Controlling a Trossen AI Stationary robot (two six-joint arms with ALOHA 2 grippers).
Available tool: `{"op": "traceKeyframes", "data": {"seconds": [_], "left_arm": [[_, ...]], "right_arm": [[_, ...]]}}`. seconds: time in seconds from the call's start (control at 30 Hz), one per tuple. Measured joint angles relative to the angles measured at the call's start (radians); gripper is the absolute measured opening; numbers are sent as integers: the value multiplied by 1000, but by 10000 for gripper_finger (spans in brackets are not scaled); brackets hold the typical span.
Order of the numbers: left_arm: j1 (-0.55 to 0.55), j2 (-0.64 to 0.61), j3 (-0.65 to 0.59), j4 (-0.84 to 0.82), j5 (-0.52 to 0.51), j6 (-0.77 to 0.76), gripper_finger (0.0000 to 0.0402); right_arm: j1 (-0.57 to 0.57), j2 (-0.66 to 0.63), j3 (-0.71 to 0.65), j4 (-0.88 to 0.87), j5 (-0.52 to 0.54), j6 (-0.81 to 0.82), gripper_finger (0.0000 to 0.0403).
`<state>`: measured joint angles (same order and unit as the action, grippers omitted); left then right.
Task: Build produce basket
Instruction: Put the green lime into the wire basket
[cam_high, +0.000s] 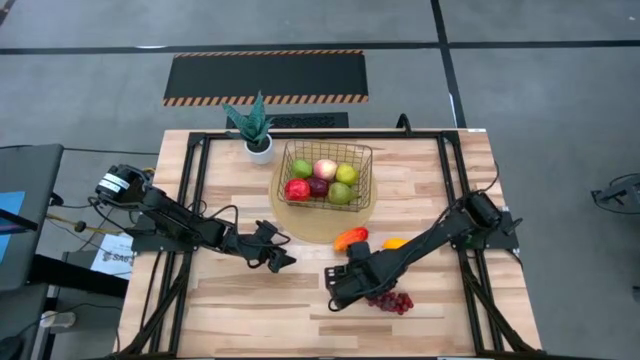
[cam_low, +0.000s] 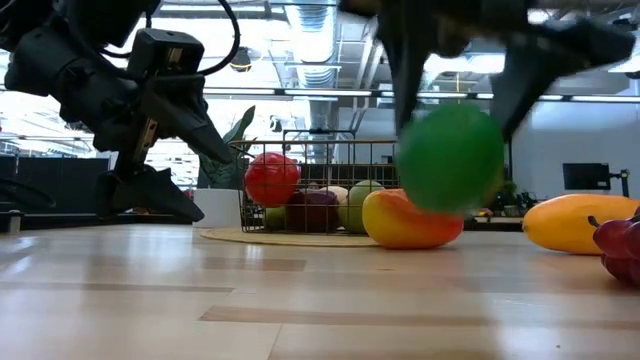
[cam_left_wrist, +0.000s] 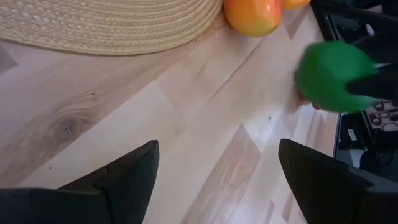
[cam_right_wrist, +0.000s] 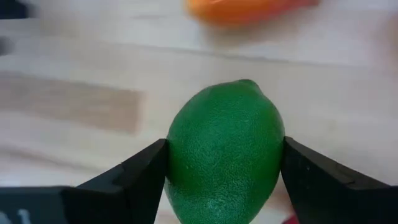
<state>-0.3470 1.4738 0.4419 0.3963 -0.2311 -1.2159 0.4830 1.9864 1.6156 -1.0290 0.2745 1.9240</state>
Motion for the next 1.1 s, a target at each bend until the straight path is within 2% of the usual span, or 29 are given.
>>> {"op": "traceKeyframes", "data": {"seconds": [0.27,0.57,0.7,0.9,1.1], "left_arm": [[0,0,0,4,0,-8,316],[0,0,0,5,-12,-21,316],[0,0,0,6,-17,-28,316],[0,0,0,6,-19,-36,316],[1,0,0,5,-27,-31,316]], "right_arm": [[57,-186,10,154,131,-136,292],[136,-374,11,409,476,-372,292],[153,-420,11,531,581,-505,292],[138,-466,11,703,613,-719,291],[36,-509,12,559,598,-712,291]]}}
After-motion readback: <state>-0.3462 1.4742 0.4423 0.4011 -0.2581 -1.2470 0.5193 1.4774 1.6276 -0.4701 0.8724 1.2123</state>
